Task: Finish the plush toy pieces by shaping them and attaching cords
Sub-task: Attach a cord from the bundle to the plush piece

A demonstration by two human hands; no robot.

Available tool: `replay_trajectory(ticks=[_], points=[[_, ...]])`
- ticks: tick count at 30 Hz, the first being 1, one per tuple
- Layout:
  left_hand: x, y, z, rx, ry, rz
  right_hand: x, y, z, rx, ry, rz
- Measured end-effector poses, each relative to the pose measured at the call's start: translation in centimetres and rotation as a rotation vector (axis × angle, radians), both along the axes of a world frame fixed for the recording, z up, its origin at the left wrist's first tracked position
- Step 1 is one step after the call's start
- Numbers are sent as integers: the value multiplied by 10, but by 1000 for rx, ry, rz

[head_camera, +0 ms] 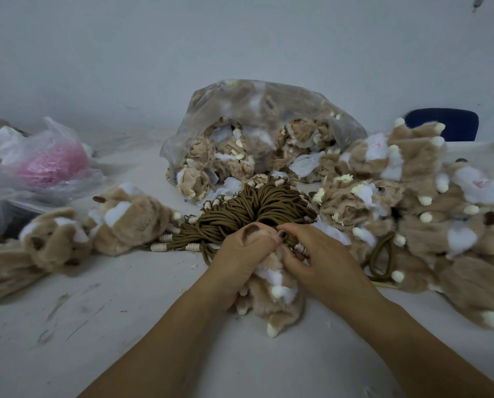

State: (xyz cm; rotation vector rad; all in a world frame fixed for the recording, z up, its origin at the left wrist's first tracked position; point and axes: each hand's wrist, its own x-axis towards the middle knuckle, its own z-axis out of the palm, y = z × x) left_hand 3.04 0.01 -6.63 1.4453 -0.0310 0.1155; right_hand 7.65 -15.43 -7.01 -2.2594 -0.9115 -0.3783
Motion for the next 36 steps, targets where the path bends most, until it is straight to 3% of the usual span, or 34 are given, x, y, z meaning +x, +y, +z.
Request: replay_trajectory(ticks=[11, 19, 24, 28, 36], points=[[2, 3, -1, 58, -64, 58, -1, -1, 3, 61, 16, -1], [5, 4, -5, 627, -486, 137, 4, -7, 3, 33, 11, 14], [6, 3, -5, 802, -576, 260, 3, -6, 2, 22, -20, 44], [6, 2, -5, 711, -512, 258, 7, -7, 0, 21, -68, 28], [3, -5, -3, 332, -254, 229, 7, -5, -2, 77, -275, -158]])
